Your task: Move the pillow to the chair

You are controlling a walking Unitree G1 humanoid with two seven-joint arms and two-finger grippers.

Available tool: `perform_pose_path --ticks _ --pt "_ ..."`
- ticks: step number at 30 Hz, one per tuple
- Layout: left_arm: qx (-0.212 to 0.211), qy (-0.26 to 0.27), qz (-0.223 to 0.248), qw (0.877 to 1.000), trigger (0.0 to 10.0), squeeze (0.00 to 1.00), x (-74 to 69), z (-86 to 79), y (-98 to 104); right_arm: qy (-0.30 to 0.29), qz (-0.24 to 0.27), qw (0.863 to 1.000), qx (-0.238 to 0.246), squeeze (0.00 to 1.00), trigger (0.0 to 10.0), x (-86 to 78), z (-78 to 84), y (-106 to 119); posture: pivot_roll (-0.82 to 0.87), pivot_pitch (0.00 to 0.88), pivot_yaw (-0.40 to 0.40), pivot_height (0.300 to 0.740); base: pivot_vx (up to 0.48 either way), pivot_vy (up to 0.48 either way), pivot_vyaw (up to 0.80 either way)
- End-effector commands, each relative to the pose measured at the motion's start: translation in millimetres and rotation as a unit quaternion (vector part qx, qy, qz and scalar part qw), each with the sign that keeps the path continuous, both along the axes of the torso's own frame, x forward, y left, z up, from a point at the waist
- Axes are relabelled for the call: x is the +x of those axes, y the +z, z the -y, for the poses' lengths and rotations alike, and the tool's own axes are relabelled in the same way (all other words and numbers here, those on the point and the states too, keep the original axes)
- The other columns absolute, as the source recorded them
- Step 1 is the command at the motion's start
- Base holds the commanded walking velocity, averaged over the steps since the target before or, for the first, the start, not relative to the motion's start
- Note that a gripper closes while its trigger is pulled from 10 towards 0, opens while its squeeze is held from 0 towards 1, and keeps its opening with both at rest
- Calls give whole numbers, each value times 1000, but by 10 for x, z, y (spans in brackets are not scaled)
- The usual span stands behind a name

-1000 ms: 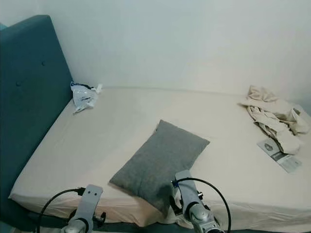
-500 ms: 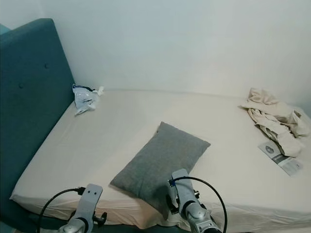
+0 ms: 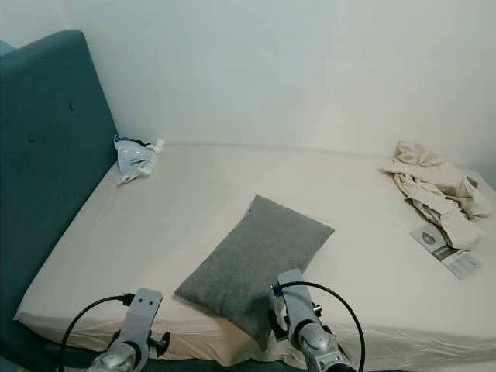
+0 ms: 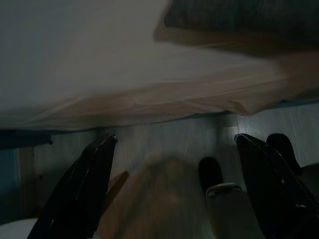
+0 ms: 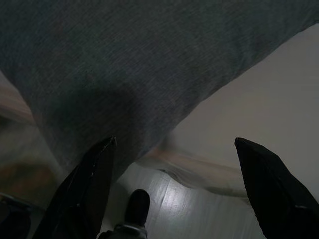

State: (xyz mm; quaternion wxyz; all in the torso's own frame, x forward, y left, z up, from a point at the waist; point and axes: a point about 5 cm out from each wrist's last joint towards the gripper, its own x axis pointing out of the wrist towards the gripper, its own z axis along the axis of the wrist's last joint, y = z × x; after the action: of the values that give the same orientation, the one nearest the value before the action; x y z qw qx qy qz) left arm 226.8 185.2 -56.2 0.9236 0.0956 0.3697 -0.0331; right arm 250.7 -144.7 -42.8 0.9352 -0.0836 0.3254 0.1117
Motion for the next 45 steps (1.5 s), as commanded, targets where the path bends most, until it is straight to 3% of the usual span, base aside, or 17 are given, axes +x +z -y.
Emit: perform_pose_path --ticks 1,13,19,26,27,30,32,34,35,39,45 --pt "0 1 -12 1000 10000 0 -26 -4 -24 -7 -4 1000 0 0 10000 5 -1 -3 26 0 -57 740 0 0 0" --pt "-9 0 -36 999 10000 0 -86 -23 -69 -1 -7 1000 -14 0 10000 -24 -15 -25 17 0 -54 740 0 0 0" --pt "4 -1 -22 1000 10000 0 -64 -31 -49 -20 -15 1000 -7 0 10000 -41 62 -39 22 0 -60 740 0 0 0" --pt "-16 40 0 999 10000 0 -18 -104 1 -35 35 999 23 0 10000 84 153 92 21 9 -59 740 0 0 0" --pt "-15 35 2 999 10000 0 -7 -108 10 -60 45 997 25 0 10000 129 227 134 22 8 -55 740 0 0 0" --pt "-27 23 12 999 10000 0 13 -76 30 -73 55 996 -8 0 10000 176 320 176 17 14 -52 740 0 0 0" --pt "13 -2 29 1000 10000 0 44 -84 62 -69 55 996 -31 0 10000 193 353 188 18 14 -52 740 0 0 0" --pt "23 4 22 999 10000 0 49 -95 58 -68 30 997 -17 0 10000 170 335 150 19 12 -53 740 0 0 0" --pt "16 17 24 999 10000 0 66 -91 65 -65 3 997 32 0 10000 132 264 104 21 4 -61 740 0 0 0" --pt "0 25 31 999 10000 0 100 -42 82 -74 -9 992 101 0 10000 109 147 81 19 3 -63 740 0 0 0" --pt "-7 14 37 999 10000 0 125 -9 103 -30 -8 996 87 0 10000 75 -69 54 17 17 -64 740 0 0 0"
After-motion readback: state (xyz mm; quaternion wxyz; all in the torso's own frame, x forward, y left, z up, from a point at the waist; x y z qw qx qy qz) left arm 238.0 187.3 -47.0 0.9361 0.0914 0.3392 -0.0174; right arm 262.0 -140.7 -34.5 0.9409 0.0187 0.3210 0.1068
